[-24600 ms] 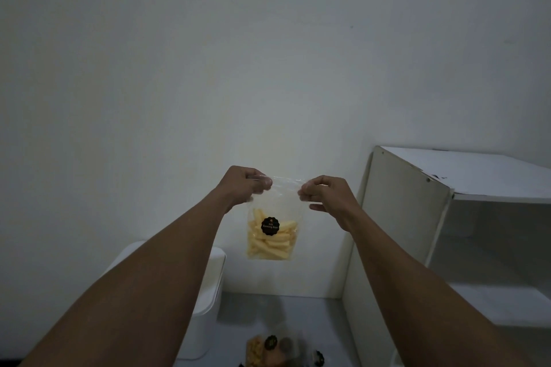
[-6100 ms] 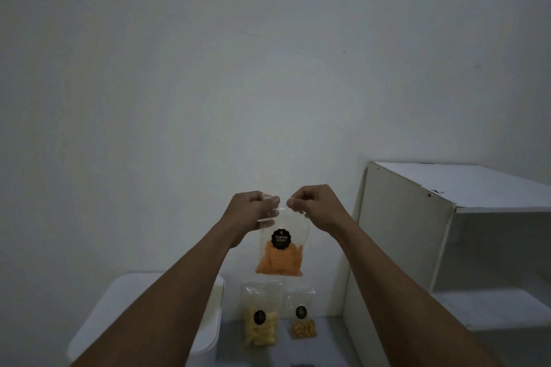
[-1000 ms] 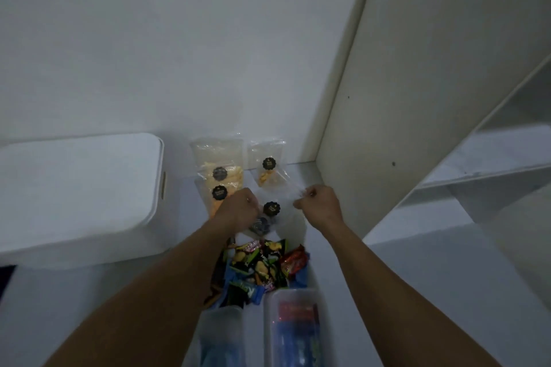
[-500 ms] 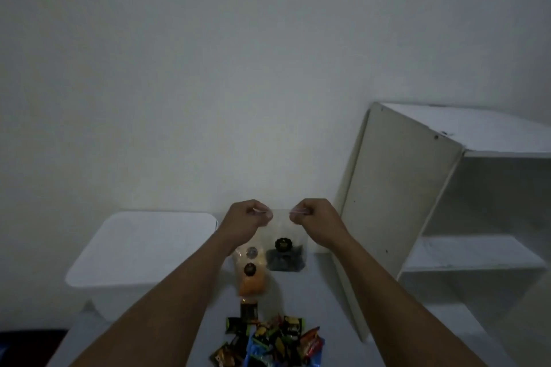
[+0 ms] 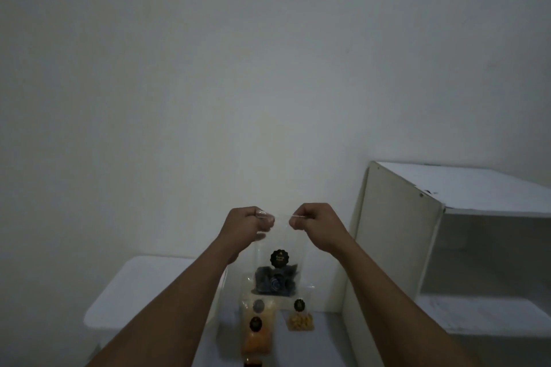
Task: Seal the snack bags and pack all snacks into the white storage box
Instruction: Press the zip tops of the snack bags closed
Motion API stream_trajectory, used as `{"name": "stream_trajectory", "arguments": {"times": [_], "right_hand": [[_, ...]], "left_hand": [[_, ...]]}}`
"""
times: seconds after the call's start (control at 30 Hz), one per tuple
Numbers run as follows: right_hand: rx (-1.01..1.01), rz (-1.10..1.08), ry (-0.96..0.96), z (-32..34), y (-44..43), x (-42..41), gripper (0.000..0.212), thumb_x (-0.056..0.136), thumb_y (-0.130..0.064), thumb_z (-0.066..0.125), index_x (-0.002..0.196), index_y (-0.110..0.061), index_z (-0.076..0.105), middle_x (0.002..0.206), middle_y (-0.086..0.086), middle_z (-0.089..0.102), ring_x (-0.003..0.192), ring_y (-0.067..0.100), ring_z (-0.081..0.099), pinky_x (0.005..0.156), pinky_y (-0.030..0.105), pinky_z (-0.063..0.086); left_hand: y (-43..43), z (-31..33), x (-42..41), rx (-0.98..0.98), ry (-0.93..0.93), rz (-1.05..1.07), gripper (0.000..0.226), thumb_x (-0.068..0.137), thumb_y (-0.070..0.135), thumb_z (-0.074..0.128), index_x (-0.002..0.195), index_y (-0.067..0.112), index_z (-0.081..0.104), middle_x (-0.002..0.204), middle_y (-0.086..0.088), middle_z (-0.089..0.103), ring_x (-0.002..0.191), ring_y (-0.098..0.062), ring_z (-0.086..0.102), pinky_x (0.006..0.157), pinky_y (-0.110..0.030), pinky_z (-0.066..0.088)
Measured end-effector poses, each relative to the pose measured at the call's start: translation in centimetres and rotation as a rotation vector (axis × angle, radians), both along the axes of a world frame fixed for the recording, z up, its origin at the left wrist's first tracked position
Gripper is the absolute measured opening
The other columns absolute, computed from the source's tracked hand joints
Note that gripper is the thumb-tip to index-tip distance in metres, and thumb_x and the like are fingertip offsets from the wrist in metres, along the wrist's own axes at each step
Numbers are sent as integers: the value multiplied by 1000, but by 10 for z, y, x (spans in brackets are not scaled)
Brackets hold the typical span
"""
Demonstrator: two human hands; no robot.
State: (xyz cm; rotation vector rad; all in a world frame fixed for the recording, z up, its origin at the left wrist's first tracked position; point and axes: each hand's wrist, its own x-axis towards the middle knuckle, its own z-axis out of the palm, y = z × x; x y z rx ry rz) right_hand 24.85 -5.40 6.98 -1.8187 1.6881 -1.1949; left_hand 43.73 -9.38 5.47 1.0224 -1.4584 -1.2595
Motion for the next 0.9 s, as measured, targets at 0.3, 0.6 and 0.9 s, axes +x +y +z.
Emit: {"name": "stream_trajectory", "arguments": {"times": [0.3,0.6,0.9], "right_hand": [[-33,41,-20,25,4,6,10,84,-23,71,84,-13,76,80,-4,73,74,8,65,72,26,51],[-19,49,20,28,7,1,10,84,-25,73,81,-15,76,76,-5,72,71,8,64,67,23,49],[-60,14,33,29,5,4,8,84,-24,75,78,-18,75,73,-2,70,65,7,60,64,22,47]], "left_hand": [[3,17,6,-81,-1,-16,12,83,16,76,91,7,76,90,-10,75,82,-18,69,80,-35,60],[2,24,9,-192,-21,56,8,88,5,69,81,0,71,87,-18,73,79,-22,73,79,-36,61],[9,27,-3,-226,-135,-68,16,89,26,69,89,10,73,89,-3,75,79,-13,70,75,-30,57]]}}
